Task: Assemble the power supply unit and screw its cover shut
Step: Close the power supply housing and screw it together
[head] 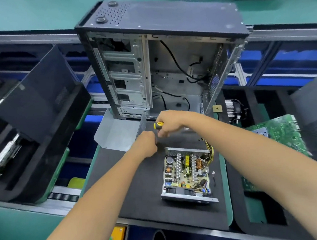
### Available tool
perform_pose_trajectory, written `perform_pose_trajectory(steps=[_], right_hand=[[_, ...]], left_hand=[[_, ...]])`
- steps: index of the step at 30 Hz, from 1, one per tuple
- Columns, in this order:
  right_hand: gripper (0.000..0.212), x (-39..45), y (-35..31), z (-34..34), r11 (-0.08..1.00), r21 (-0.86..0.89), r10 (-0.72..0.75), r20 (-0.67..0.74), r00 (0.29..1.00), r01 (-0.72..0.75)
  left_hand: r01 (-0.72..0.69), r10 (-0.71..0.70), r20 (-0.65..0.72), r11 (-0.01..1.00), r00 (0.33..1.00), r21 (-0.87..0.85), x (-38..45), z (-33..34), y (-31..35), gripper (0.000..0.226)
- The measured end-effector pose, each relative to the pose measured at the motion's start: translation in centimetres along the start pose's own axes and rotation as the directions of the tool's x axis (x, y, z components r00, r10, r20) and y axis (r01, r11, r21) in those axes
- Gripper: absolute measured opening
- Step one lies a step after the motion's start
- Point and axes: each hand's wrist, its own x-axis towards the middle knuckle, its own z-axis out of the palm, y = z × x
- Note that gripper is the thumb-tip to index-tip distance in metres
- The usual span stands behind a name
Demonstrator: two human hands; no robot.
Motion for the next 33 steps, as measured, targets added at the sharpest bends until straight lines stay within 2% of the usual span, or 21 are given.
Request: perform_pose_trajectory(steps=[3,6,8,11,13,16,21,24,28,33], right_hand=[[0.015,-1.9,0.1,-1.3,1.000,-0.020,0.018,-0.038,0.999,-0.018],[0.020,-3.6,0.8,-1.4,0.996,-0.010,0.087,-0.127,0.988,-0.089],[0.022,-4.5,1.5,-1.1,0.991,0.017,0.136,-0.184,0.974,-0.135],[0.029,-5.8,2.1,-0.5,0.983,0.038,0.182,-0.216,0.959,-0.178],[0.031,-6.4,2.0,-0.1,0.980,0.034,0.197,-0.208,0.958,-0.194],[0.026,-7.1,1.8,0.3,0.979,0.037,0.202,-0.183,0.962,-0.199],[0.036,-7.7,1.4,1.0,0.980,0.039,0.197,-0.145,0.970,-0.194],[0.037,-7.9,1.4,1.7,0.978,0.060,0.206,-0.120,0.971,-0.200],[0.035,-7.9,1.5,2.8,0.981,0.060,0.191,-0.078,0.979,-0.186],[0.032,-8.3,1.1,2.6,0.984,0.059,0.175,-0.091,0.980,-0.170]], left_hand=[[-0.062,0.060,-0.062,0.998,0.996,-0.033,0.1,-2.6,0.5,0.013],[-0.168,0.165,-0.070,0.985,0.984,-0.032,-1.4,-4.4,1.0,0.027],[-0.323,0.325,0.040,0.946,0.945,-0.037,-3.3,-4.8,1.7,0.034],[-0.476,0.484,0.324,0.873,0.813,-0.110,-6.7,-4.0,3.5,0.033],[-0.499,0.506,0.445,0.855,0.739,-0.145,-7.8,-3.1,4.9,0.036],[-0.488,0.489,0.549,0.858,0.678,-0.162,-7.6,-1.8,6.1,0.039],[-0.457,0.461,0.590,0.873,0.663,-0.167,-7.1,-1.0,6.6,0.027],[-0.451,0.440,0.621,0.879,0.649,-0.151,-7.4,-0.9,6.7,0.038],[-0.526,0.445,0.604,0.849,0.661,-0.049,-7.9,-0.3,7.1,0.054],[-0.632,0.505,0.544,0.773,0.670,0.060,-8.6,-0.2,7.7,0.047]])
